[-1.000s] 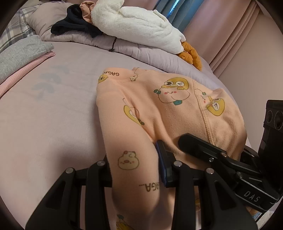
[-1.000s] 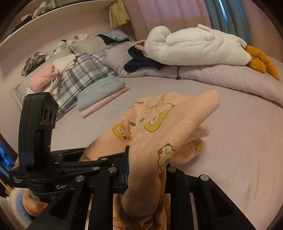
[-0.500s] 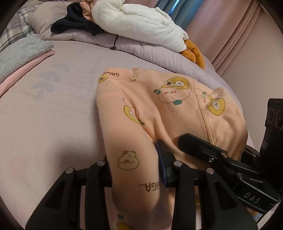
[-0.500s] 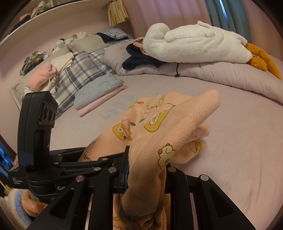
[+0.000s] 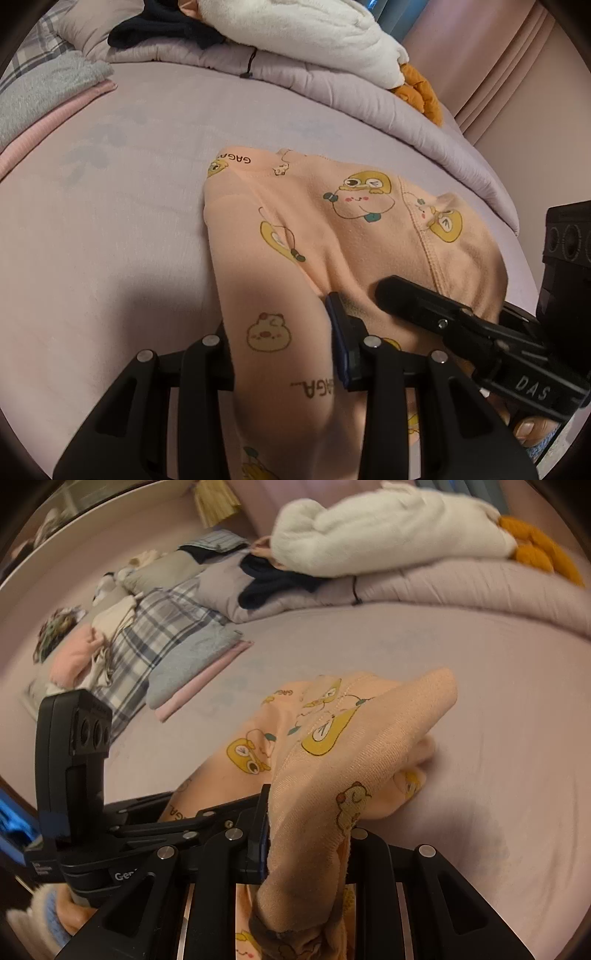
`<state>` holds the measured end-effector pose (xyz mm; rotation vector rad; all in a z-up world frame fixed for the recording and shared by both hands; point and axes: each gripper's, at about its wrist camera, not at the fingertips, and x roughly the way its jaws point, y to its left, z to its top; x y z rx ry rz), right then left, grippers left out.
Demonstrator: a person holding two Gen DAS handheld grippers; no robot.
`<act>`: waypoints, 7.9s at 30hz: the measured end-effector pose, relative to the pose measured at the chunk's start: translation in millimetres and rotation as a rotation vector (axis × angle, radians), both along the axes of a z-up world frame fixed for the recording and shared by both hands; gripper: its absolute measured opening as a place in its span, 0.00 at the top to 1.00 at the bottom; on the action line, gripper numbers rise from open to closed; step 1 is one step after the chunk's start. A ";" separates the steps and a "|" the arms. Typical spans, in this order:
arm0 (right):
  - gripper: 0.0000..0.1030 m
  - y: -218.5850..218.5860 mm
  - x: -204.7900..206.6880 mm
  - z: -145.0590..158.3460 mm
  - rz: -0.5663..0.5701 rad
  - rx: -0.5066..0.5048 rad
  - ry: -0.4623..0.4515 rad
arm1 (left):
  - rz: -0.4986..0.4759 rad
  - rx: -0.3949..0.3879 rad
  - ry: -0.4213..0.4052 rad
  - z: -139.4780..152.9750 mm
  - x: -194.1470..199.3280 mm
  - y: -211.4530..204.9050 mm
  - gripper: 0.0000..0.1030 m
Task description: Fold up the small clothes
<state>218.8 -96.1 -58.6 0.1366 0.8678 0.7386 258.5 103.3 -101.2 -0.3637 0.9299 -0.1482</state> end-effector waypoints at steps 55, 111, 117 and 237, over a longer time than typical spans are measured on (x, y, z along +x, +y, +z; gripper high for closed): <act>0.68 -48.2 13.2 -30.3 -0.224 0.092 0.226 | 0.030 0.098 0.018 -6.0 -30.8 5.1 0.44; 0.61 -56.2 10.7 -31.4 -0.242 0.101 0.242 | 0.028 0.110 0.021 -9.4 -30.9 13.5 0.35; 0.61 -56.2 10.9 -31.2 -0.241 0.100 0.242 | 0.028 0.111 0.022 -9.7 -31.3 13.7 0.34; 0.23 -67.9 -192.1 55.5 -0.214 -0.187 -0.211 | 0.176 0.259 -0.055 85.9 -208.2 -40.1 0.00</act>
